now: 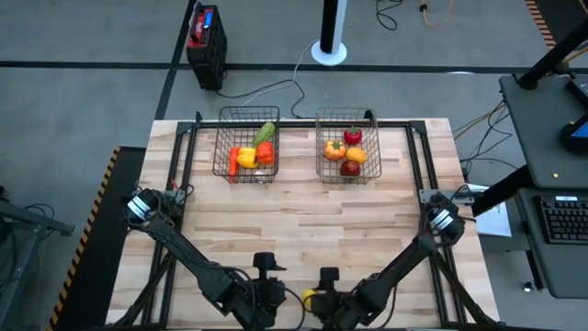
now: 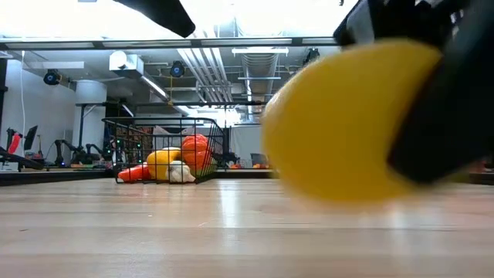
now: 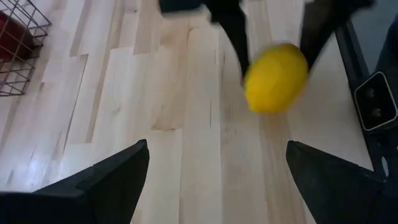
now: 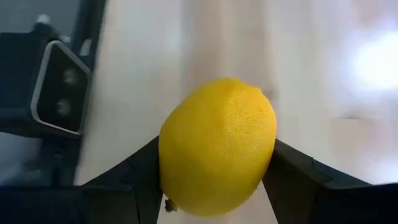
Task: Sort produce into baskets
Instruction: Put the orange lemon into the gold wire basket, then return to Home Position
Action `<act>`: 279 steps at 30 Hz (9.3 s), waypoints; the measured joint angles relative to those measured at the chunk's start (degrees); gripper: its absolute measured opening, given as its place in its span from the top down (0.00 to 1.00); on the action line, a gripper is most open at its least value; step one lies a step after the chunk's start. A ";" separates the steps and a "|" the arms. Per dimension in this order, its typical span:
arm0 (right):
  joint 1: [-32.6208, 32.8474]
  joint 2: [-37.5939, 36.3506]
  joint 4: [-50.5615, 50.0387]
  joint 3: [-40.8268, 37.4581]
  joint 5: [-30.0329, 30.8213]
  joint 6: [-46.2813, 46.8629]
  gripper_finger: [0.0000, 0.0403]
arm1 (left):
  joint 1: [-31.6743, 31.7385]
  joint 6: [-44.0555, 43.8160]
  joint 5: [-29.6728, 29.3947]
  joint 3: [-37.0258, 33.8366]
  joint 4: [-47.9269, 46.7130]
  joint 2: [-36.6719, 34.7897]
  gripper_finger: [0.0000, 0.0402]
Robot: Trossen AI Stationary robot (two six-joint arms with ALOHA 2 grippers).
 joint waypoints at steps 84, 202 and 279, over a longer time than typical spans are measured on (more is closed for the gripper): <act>-57.63 -43.35 5.10 -30.64 -26.77 -20.69 0.21 | 4.52 41.70 -10.36 -33.13 43.83 -39.02 0.21; -44.61 -117.79 33.73 -88.83 -21.35 -25.62 0.29 | 39.60 23.93 17.59 -85.83 43.91 -97.09 0.22; -44.61 -117.79 33.69 -88.88 -21.35 -25.53 0.29 | 39.61 23.96 17.61 -85.77 43.95 -97.04 0.22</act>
